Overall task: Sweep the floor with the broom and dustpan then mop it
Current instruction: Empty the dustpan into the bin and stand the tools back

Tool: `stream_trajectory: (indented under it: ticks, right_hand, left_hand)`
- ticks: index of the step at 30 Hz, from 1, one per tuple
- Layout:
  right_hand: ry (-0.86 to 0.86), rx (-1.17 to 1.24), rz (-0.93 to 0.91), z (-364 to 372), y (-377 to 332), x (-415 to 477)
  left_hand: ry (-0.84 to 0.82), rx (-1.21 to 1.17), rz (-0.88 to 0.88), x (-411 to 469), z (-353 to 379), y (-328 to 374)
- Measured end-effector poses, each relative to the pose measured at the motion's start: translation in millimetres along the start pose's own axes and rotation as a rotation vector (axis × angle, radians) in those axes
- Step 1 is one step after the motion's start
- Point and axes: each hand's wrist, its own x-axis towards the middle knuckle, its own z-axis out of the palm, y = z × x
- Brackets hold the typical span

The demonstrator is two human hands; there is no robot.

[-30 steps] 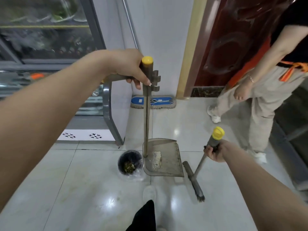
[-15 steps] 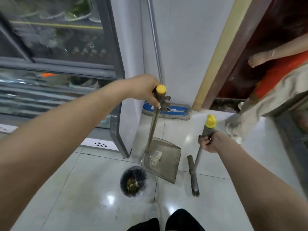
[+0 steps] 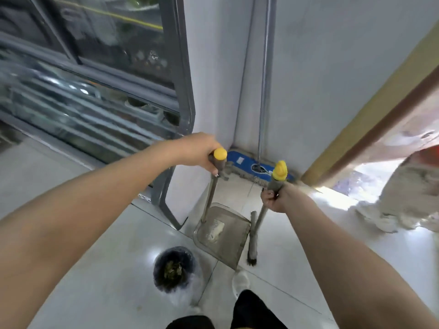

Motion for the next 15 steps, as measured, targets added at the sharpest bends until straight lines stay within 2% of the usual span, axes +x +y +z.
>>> stream_trajectory:
  ticks: [9, 15]
  right_hand:
    - [-0.048, -0.13, 0.11, 40.4, -52.6, 81.3]
    - [-0.05, -0.175, 0.135, 89.6, -63.9, 99.3]
  left_hand:
    - [-0.054, -0.032, -0.207, 62.6, 15.4, -42.1]
    - [-0.108, -0.06, -0.222, 82.5, 18.1, -75.8]
